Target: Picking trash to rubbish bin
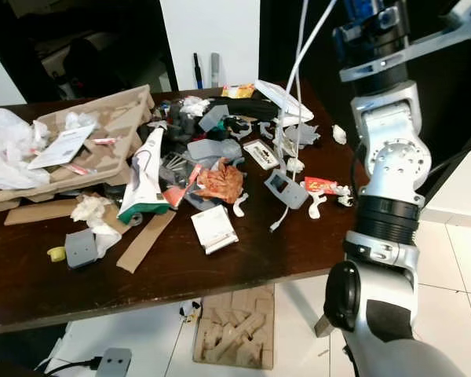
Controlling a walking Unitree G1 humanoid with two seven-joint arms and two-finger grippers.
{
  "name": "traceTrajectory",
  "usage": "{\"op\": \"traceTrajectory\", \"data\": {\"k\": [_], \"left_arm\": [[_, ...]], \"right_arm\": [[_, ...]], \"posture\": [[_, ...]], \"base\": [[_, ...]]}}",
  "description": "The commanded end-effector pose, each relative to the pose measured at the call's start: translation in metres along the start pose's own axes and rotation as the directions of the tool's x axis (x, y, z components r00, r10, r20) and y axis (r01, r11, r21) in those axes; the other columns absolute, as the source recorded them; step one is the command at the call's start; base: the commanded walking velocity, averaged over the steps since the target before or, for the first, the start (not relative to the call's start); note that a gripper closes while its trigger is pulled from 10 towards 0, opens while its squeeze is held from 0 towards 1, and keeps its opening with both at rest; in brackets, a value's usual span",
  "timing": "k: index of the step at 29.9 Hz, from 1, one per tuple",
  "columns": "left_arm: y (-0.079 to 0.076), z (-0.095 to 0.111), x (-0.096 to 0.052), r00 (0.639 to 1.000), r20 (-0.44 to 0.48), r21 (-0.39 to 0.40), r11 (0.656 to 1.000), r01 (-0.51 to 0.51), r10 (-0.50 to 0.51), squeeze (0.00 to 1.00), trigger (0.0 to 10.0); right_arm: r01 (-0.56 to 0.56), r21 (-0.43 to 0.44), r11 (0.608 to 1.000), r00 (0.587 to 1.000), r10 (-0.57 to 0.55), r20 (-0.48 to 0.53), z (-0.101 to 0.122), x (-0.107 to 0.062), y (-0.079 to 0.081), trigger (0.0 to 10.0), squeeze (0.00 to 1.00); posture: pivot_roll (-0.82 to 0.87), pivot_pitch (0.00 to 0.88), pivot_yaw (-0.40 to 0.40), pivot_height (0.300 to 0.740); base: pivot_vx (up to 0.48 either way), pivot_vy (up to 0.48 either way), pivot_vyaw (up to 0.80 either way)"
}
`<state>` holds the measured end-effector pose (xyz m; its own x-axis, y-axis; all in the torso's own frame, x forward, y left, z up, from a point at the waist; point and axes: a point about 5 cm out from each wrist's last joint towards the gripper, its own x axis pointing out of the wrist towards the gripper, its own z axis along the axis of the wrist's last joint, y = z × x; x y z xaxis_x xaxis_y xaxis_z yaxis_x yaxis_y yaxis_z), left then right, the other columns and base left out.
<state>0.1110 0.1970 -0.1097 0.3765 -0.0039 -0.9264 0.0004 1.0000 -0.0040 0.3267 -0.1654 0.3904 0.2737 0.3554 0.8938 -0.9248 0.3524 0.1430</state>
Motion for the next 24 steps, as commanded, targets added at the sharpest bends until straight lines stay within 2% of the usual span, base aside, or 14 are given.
{"op": "traceTrajectory", "data": {"k": [1,5,11,17,24], "left_arm": [[-0.008,-0.027,-0.003,0.996,-0.092,-0.015,1.0,0.017,-0.019,0.0,10.0],[-0.005,-0.029,-0.003,0.995,-0.1,-0.011,1.0,0.008,-0.009,0.0,10.0],[-0.001,-0.035,-0.005,0.994,-0.112,-0.018,1.0,-0.004,0.002,0.0,10.0],[0.0,-0.034,-0.005,0.994,-0.109,-0.023,1.0,-0.007,0.004,0.0,10.0],[-0.003,-0.035,-0.005,0.994,-0.11,-0.027,1.0,-0.001,-0.002,0.0,10.0]], "right_arm": [[-0.047,-0.007,0.999,0.998,0.047,0.043,0.01,0.01,0.007,0.0,0.0],[-0.066,-0.025,0.998,0.996,0.067,0.06,0.019,0.018,0.007,0.0,0.0],[-0.119,-0.08,0.99,0.988,0.126,0.084,0.037,0.042,0.011,0.0,0.0],[-0.112,-0.079,0.991,0.991,0.117,0.061,0.029,0.045,0.008,0.0,0.0],[-0.145,-0.097,0.985,0.986,0.152,0.066,0.04,0.046,0.01,0.0,0.0]], "posture": [[0.06,0.082,-0.008,0.74],[0.06,0.082,-0.008,0.74],[0.08,0.073,-0.019,0.74],[0.08,0.073,-0.024,0.74],[0.08,0.071,-0.024,0.74]], "base": [[0.0,0.0,0.0],[0.0,0.0,0.0],[0.0,0.0,0.0],[0.0,0.0,0.0],[0.0,0.0,0.0]]}}
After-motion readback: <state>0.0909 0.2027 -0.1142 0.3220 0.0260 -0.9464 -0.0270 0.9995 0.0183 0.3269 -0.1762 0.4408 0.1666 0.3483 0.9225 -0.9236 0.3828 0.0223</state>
